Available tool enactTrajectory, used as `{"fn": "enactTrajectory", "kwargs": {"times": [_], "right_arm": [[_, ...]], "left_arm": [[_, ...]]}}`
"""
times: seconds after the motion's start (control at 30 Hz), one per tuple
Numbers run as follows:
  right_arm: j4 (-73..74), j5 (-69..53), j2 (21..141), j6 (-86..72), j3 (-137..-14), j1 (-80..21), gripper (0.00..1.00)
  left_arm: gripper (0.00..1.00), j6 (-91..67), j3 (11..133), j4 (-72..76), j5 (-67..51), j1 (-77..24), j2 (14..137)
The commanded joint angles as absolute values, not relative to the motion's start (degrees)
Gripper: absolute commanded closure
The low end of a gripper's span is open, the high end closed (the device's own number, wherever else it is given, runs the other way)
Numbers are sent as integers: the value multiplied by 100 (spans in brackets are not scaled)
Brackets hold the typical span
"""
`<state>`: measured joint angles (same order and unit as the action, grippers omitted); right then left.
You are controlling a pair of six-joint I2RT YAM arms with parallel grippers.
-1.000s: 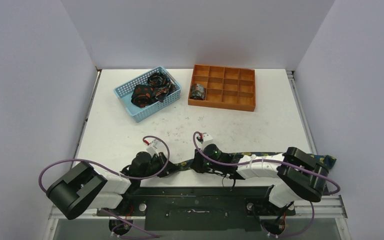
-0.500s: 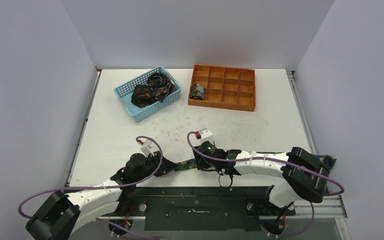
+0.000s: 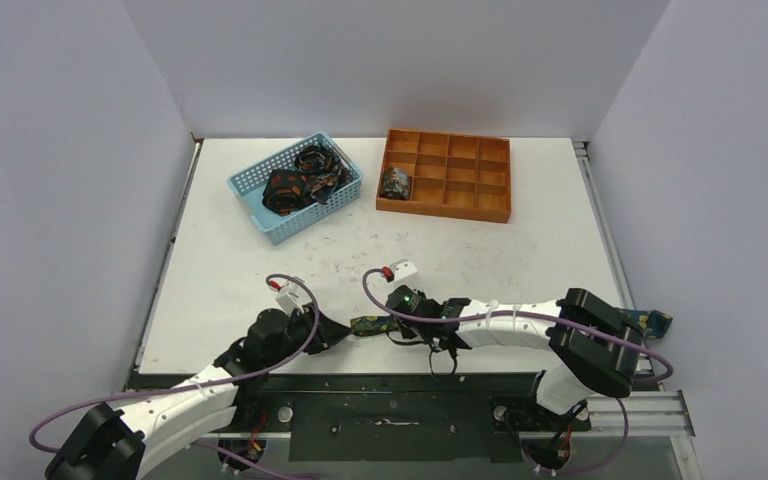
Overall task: Roll the ties
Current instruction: Flatten out the tie at the center of the board.
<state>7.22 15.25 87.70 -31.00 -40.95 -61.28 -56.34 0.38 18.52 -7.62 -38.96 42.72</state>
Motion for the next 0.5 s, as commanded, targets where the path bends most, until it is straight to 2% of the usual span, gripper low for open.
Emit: {"fn": "enactTrajectory", "kwargs": {"times": [0.0, 0.13, 0.2, 0.33, 0.4, 0.47], "right_arm": [[980, 1896, 8679, -2997, -4377, -6174, 87], [980, 1976, 8571, -2897, -4399, -6172, 85], [974, 1938, 8614, -2849, -4409, -6173, 81], [982, 1928, 8621, -2941, -4352, -6179, 53], [951, 1986, 8468, -3033, -4308, -6184, 46], [947, 2044, 8256, -3121, -4319, -6179, 45]], "left_arm": [[71, -5572, 26, 1880, -685, -3919, 4236], [72, -5588, 11, 1878, -686, -3920, 4245], [71, -5598, 9, 1883, -685, -3920, 4246], [70, -5590, 2, 1888, -687, -3920, 4254], [67, -5594, 13, 1871, -693, -3920, 4238], [66, -5597, 46, 1850, -706, -3920, 4197]]}}
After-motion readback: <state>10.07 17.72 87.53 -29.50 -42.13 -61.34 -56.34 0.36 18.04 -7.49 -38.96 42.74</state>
